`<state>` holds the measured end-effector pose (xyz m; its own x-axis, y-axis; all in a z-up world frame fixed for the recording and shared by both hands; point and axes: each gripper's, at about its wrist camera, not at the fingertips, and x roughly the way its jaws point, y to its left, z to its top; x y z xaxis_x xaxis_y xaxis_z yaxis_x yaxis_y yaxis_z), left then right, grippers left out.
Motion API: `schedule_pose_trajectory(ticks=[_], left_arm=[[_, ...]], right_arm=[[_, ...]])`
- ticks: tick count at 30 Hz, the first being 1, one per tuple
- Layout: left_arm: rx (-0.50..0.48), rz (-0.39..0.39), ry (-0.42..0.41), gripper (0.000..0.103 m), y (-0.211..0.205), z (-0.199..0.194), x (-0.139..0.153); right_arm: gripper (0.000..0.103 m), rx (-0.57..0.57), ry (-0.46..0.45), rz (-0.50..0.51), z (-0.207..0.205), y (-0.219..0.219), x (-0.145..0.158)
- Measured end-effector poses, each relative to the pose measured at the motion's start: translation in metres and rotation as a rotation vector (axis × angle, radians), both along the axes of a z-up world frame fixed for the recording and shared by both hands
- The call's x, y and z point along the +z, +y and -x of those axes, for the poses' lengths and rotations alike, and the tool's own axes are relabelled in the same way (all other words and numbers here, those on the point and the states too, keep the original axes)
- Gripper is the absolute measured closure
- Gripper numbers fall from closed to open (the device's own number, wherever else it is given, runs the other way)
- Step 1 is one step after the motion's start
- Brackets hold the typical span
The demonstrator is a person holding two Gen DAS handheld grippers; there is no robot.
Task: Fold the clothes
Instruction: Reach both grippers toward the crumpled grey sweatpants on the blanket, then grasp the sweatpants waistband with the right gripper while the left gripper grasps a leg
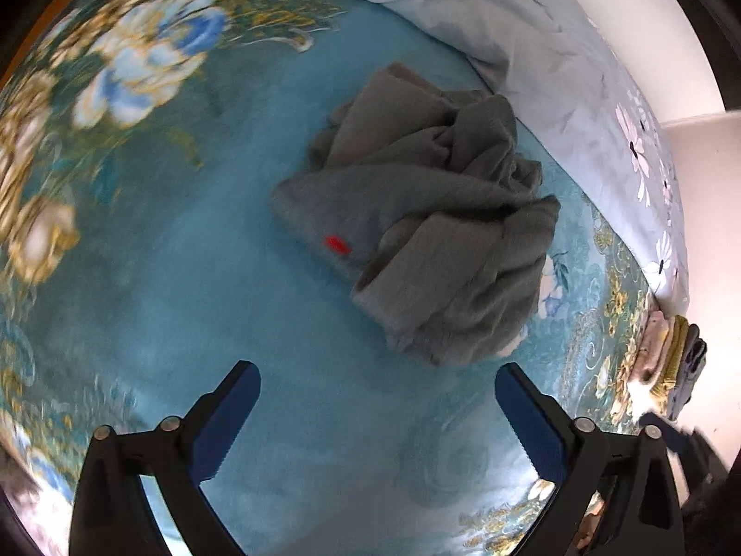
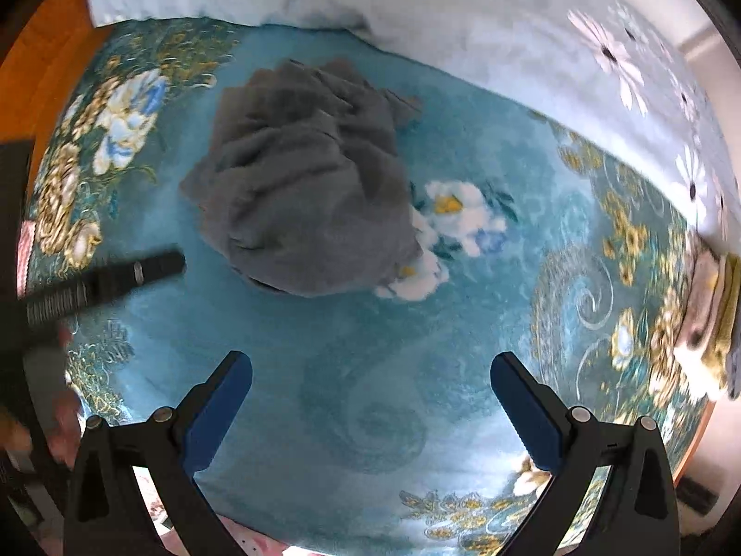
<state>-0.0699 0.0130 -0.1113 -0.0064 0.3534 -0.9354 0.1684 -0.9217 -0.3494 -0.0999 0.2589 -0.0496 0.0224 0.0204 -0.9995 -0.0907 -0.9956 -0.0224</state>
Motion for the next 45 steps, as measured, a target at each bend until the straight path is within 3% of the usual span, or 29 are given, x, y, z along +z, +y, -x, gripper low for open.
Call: schedule_pose_trajectory(ticks=[6, 7, 9, 12, 13, 20, 25, 29, 32, 40, 43, 45], left_arm=[[-0.138, 0.011, 0.030, 0.028, 0.037, 0.040, -0.016], [-0.164, 0.009, 0.026, 0.048, 0.043, 0.042, -0.018], [-0.211, -0.001, 0.022, 0.061, 0.054, 0.046, -0.019], [-0.284, -0.041, 0.081, 0.081, 0.069, 0.038, 0.000], [-0.298, -0.067, 0.101, 0.097, 0.072, 0.035, 0.009], [-0.249, -0.304, 0.313, 0.098, 0.065, 0.034, 0.112], [-0.192, -0.360, 0.487, 0.099, 0.056, 0.051, 0.189], [-0.178, -0.380, 0.637, 0.099, 0.034, 0.038, 0.256], [-0.214, -0.359, 0.750, 0.099, 0.040, 0.021, 0.304], [-0.315, -0.356, 0.946, 0.099, 0.131, -0.053, 0.385], [-0.392, -0.393, 0.964, 0.099, 0.183, -0.078, 0.405], [-0.468, -0.402, 0.939, 0.099, 0.235, -0.094, 0.403]], right_arm=[[0.000, -0.113, -0.029, 0.001, -0.030, 0.042, -0.005], [0.000, -0.133, -0.032, 0.002, -0.036, 0.048, -0.004], [0.000, -0.172, -0.032, 0.000, -0.047, 0.058, -0.003], [0.000, -0.233, -0.029, -0.005, -0.065, 0.073, 0.001], [0.000, -0.246, -0.028, -0.005, -0.070, 0.076, 0.002], [0.000, -0.319, 0.020, 0.028, -0.095, 0.083, 0.016], [0.000, -0.353, 0.095, 0.049, -0.108, 0.089, 0.036], [0.000, -0.378, 0.155, 0.075, -0.119, 0.100, 0.050], [0.000, -0.401, 0.200, 0.107, -0.128, 0.112, 0.058], [0.000, -0.420, 0.364, 0.194, -0.146, 0.173, 0.088], [0.000, -0.451, 0.420, 0.208, -0.159, 0.212, 0.100], [0.000, -0.496, 0.448, 0.209, -0.178, 0.246, 0.103]])
